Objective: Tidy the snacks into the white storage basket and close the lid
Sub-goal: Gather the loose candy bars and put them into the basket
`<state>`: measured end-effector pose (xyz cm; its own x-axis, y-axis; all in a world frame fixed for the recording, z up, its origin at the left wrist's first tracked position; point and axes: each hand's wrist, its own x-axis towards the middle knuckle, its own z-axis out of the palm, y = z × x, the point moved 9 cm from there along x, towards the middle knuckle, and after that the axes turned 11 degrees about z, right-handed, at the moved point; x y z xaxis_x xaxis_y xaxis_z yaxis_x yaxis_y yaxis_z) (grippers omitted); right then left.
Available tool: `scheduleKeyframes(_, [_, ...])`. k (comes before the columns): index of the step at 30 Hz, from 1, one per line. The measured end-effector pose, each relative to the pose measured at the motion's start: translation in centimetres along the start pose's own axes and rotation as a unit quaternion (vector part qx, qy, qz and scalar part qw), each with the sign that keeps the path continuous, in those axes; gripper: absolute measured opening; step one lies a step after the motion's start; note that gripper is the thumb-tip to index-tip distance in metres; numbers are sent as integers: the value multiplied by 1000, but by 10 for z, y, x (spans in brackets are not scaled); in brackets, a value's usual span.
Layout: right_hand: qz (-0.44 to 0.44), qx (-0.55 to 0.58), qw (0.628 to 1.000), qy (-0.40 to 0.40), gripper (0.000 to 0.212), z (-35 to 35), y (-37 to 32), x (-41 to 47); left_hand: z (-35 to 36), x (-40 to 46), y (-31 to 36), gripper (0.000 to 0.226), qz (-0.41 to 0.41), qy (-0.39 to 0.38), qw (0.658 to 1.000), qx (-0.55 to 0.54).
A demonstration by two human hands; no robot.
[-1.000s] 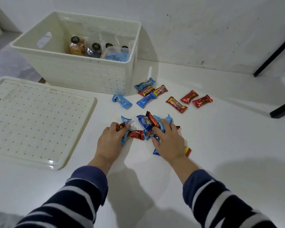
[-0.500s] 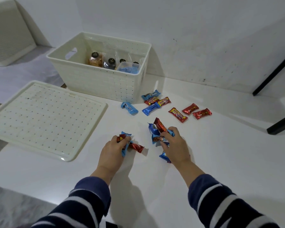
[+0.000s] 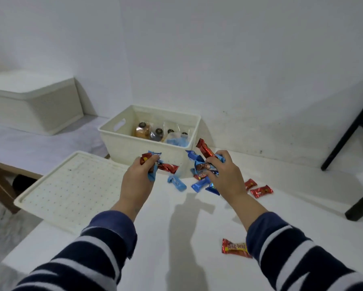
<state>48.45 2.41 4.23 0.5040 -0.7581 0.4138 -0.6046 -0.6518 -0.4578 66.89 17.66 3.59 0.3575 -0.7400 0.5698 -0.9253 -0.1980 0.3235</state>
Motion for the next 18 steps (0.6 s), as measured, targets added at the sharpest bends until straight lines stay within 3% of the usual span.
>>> scheduleKeyframes(4, [-26, 4, 999, 29, 24, -5, -44, 51, -36, 56, -29, 40, 28, 60, 998, -1])
scheduleKeyframes(9, [-33, 5, 999, 19, 24, 28, -101, 122, -45, 133, -92, 41, 31, 44, 998, -15])
scheduleKeyframes(13, [10, 6, 998, -63, 28, 96, -130, 179, -11, 190, -159, 43, 6, -90, 996, -1])
scheduleKeyframes(18, [102, -19, 981, -165, 30, 189, -135, 222, 50, 226, -227, 42, -15, -248, 968, 28])
